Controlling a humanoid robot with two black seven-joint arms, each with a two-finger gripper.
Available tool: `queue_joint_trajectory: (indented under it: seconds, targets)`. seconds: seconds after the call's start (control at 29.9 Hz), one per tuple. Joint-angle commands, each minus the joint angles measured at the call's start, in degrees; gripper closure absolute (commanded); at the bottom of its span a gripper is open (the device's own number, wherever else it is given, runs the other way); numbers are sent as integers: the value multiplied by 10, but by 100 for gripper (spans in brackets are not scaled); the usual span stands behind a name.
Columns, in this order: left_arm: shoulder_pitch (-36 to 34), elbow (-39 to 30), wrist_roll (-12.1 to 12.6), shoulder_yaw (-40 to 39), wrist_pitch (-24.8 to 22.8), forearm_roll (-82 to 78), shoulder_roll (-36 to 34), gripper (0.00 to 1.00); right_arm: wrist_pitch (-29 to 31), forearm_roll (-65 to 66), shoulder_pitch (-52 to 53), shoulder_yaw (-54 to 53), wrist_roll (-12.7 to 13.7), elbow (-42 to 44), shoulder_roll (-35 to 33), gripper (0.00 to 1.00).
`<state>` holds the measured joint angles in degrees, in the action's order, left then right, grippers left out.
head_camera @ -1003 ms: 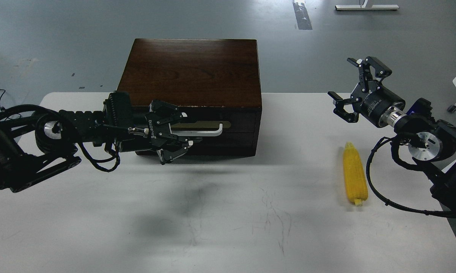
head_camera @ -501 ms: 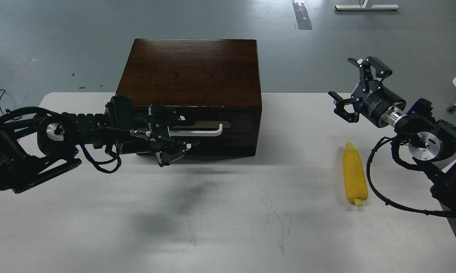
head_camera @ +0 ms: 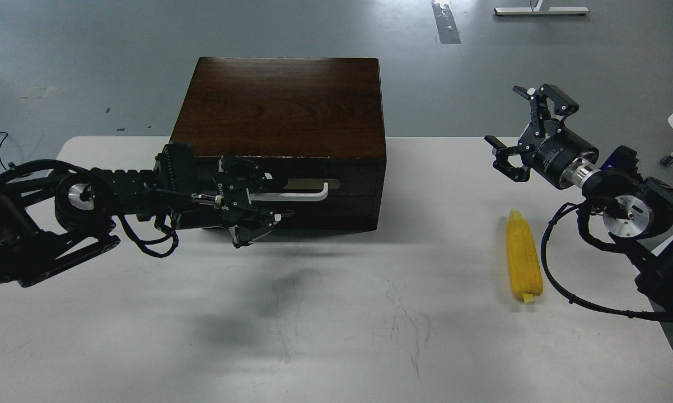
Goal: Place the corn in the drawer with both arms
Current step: 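Close the left gripper on the white drawer handle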
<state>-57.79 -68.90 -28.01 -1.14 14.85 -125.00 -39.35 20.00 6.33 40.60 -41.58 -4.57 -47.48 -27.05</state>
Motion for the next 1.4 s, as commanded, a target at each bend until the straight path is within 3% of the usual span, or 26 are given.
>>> queue_joint_trajectory:
  seconds: [0.0, 1.37]
  targets:
    - [0, -1, 0, 0, 0, 0, -1, 48, -1, 0, -1, 0, 0, 1, 1, 0]
    - [-44, -2, 0, 60, -2, 0, 2, 42, 0, 0, -4, -2, -2, 5, 2, 0]
